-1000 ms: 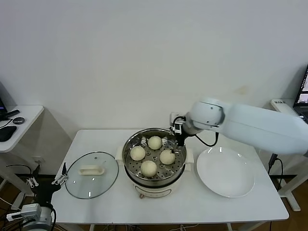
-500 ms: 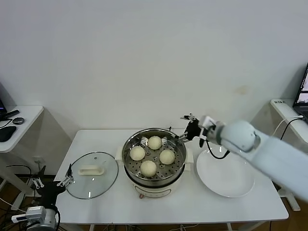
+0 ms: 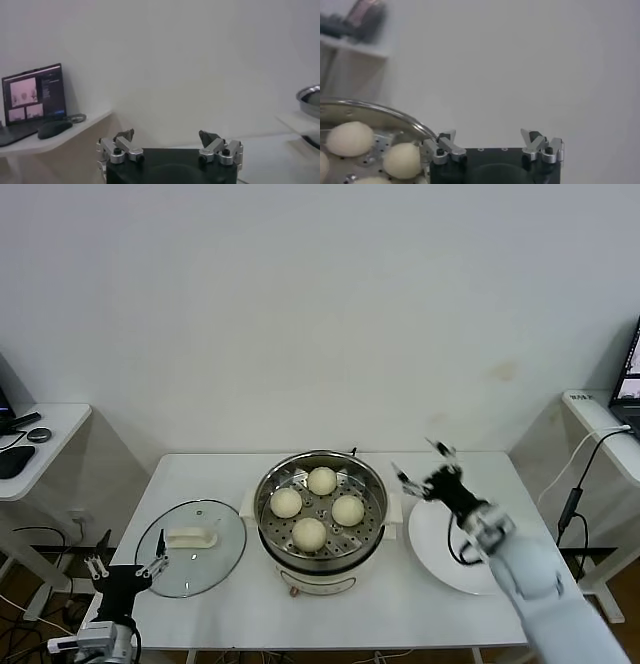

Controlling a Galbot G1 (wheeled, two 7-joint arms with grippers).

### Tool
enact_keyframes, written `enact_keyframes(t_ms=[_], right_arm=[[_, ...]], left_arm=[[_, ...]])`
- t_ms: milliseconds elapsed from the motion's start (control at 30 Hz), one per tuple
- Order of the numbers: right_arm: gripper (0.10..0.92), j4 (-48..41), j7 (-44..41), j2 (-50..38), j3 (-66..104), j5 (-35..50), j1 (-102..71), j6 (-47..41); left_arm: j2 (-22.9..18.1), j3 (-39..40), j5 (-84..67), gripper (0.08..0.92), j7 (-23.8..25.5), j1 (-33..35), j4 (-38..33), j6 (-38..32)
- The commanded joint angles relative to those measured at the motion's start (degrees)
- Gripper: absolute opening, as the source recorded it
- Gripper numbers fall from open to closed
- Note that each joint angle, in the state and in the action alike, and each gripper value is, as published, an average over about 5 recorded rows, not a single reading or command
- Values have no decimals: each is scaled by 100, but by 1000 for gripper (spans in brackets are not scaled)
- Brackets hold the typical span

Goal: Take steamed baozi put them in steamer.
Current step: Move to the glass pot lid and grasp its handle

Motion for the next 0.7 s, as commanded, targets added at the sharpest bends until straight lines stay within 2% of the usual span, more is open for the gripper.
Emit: enact_keyframes(t_ms=[33, 133, 367, 500, 700], right_arm=[[823, 79, -488, 2244, 2740, -553, -2301, 1780], [823, 88, -415, 2278, 2989, -132, -2504, 1693], [823, 66, -134, 2216, 3354, 240, -2616, 1563], [823, 54, -58, 2303, 3242, 231, -2663, 1588], [823, 84, -30, 2361, 3152, 200, -2685, 1528]], left_arm=[[16, 135, 3144, 823, -338, 85, 350, -185], [188, 48, 4386, 823, -315, 94, 734, -394], [871, -37, 6881, 823, -471, -301, 1922, -1553], [1023, 135, 7501, 823, -582, -803, 2574, -1761], [1203, 567, 7714, 823, -326, -1471, 3009, -1787]])
